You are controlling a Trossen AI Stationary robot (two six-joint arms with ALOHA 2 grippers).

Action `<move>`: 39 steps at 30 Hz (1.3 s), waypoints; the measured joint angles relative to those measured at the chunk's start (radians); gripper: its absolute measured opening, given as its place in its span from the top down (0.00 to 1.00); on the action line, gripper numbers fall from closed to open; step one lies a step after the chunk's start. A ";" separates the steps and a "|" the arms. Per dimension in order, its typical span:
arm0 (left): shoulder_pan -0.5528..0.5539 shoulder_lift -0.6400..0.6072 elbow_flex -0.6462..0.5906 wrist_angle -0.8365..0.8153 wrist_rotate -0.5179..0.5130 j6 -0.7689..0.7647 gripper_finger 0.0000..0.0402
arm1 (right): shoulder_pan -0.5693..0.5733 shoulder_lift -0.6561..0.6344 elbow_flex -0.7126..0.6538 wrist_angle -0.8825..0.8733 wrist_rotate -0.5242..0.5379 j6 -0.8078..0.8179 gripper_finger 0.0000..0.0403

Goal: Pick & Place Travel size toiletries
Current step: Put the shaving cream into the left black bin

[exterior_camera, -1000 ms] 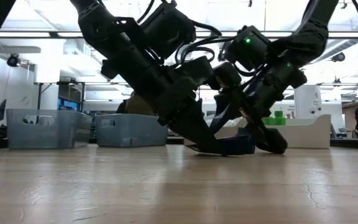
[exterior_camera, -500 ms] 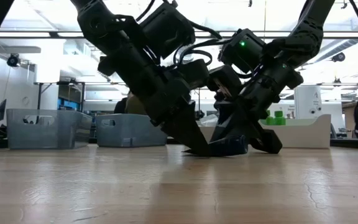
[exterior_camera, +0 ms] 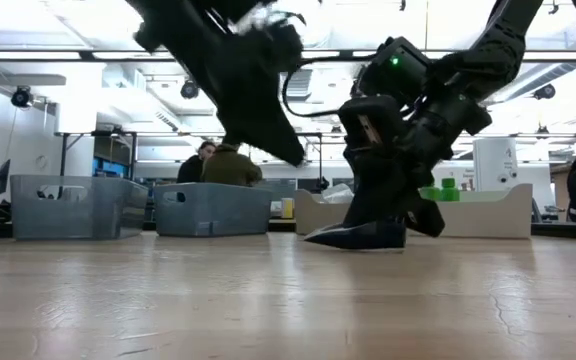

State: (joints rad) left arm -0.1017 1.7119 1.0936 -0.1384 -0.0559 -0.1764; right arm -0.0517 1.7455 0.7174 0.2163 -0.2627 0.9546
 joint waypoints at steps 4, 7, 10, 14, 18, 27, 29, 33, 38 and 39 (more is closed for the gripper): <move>0.001 -0.137 -0.040 -0.060 -0.029 -0.058 0.72 | 0.000 -0.052 0.007 -0.044 0.044 -0.091 0.97; 0.004 -0.237 -0.086 -0.063 -0.079 -0.139 0.71 | 0.000 -0.095 0.012 -0.064 0.088 -0.156 0.97; 0.014 -0.334 -0.139 -0.062 -0.116 -0.240 0.69 | 0.000 -0.137 0.014 -0.056 0.137 -0.212 0.97; 0.035 -0.445 -0.207 -0.042 -0.119 -0.340 0.63 | 0.000 -0.196 0.041 -0.050 0.200 -0.313 0.97; 0.061 -0.517 -0.256 -0.006 -0.104 -0.376 0.55 | 0.008 -0.238 0.096 -0.052 0.255 -0.451 0.97; 0.096 -0.549 -0.248 0.036 -0.051 -0.372 0.42 | 0.017 -0.258 0.269 -0.108 0.319 -0.679 0.97; 0.097 -0.550 -0.238 0.069 -0.050 -0.371 0.41 | 0.017 -0.255 0.302 -0.135 0.319 -0.712 0.97; 0.100 -0.553 -0.217 0.095 -0.050 -0.355 0.42 | 0.017 -0.251 0.351 -0.173 0.319 -0.762 0.97; 0.104 -0.557 -0.184 0.105 -0.060 -0.333 0.42 | 0.020 -0.251 0.397 -0.212 0.319 -0.804 0.97; 0.107 -0.557 -0.178 0.105 -0.061 -0.333 0.42 | 0.021 -0.251 0.403 -0.215 0.319 -0.812 0.97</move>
State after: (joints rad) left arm 0.0051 1.1549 0.9153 -0.0332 -0.1165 -0.5097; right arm -0.0307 1.4940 1.1204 0.0013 0.0565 0.1427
